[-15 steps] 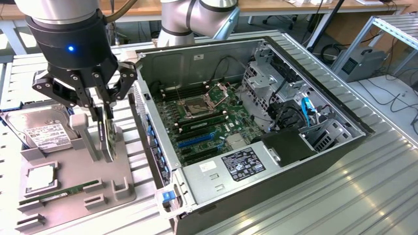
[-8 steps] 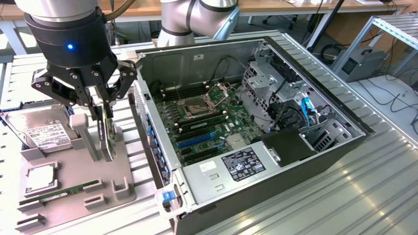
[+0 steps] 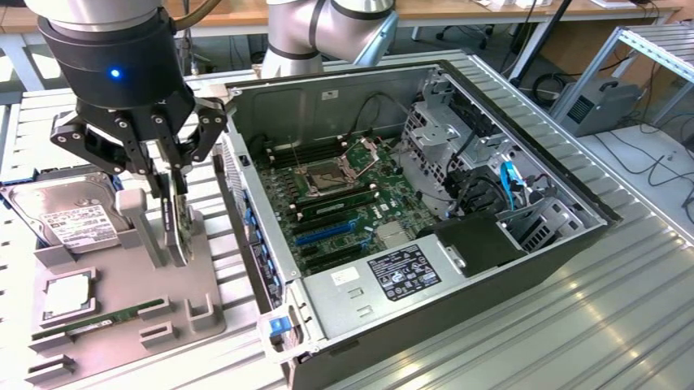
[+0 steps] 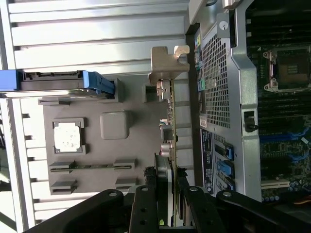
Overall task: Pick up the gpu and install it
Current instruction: 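Pick up the gpu and move the gpu toward the slot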
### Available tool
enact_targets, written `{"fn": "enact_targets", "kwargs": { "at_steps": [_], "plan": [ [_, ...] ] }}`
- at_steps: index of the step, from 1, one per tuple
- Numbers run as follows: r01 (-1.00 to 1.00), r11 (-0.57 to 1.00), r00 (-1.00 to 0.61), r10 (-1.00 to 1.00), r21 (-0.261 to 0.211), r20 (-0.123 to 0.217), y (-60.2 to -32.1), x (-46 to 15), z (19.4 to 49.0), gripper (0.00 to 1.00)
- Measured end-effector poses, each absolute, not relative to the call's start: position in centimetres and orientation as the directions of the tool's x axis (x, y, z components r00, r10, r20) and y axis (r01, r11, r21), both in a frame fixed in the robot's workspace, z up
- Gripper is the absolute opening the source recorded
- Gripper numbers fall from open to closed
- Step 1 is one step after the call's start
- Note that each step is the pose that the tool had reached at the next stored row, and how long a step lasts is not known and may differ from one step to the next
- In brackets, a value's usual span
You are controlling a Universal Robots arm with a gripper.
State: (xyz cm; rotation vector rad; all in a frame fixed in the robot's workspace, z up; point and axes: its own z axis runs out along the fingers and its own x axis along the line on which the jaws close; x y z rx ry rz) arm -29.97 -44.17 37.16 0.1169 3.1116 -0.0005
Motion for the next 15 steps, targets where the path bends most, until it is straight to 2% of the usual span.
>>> {"fn": "enact_targets", "kwargs": {
  "at_steps": [15],
  "plan": [
    [0.075,0.997,-0.997,0.075,0.001,-0.028,-44.17,-29.97,37.49,0.27]
  ]
}}
